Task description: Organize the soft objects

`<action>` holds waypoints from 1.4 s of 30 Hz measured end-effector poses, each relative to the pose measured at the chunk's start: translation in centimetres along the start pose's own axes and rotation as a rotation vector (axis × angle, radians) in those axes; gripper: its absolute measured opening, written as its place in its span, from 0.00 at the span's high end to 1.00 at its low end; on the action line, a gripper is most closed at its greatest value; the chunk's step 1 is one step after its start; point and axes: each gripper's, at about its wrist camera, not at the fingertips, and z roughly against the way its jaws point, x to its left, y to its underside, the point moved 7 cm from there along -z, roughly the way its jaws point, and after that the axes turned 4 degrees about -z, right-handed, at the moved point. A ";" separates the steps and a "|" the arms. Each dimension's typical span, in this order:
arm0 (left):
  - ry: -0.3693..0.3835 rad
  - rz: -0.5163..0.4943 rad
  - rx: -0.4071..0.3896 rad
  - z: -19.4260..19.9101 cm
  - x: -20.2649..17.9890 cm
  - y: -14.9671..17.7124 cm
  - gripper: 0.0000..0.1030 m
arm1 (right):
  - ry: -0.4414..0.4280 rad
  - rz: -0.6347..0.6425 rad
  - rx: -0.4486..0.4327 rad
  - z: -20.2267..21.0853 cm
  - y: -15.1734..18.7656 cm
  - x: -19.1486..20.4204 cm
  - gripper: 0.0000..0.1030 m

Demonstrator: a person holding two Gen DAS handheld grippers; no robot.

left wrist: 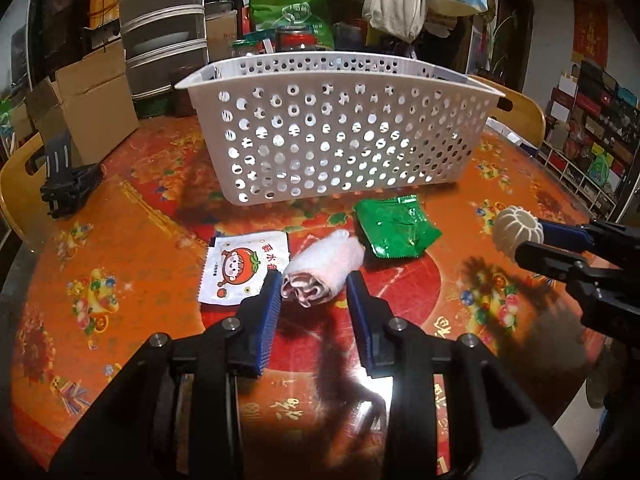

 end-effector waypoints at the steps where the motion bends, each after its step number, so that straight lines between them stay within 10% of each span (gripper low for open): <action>1: -0.001 0.002 -0.005 0.2 0.1 -0.1 0.70 | 0.001 0.000 -0.001 0.0 0.0 0.0 0.63; 28: 0.012 0.027 -0.082 3.0 1.7 -2.2 0.87 | 0.000 0.000 -0.004 0.1 -0.6 0.0 0.63; 30: 0.040 0.066 -0.072 2.6 2.6 -2.2 0.78 | 0.001 -0.001 -0.004 0.1 -0.6 -0.1 0.63; 34: 0.008 0.119 -0.055 1.7 4.5 -2.2 0.27 | -0.001 -0.004 -0.006 0.2 -0.6 -0.3 0.63; 42: -0.028 0.107 0.056 -3.0 3.7 -2.5 0.28 | -0.014 -0.017 0.001 -0.5 -0.4 -0.6 0.63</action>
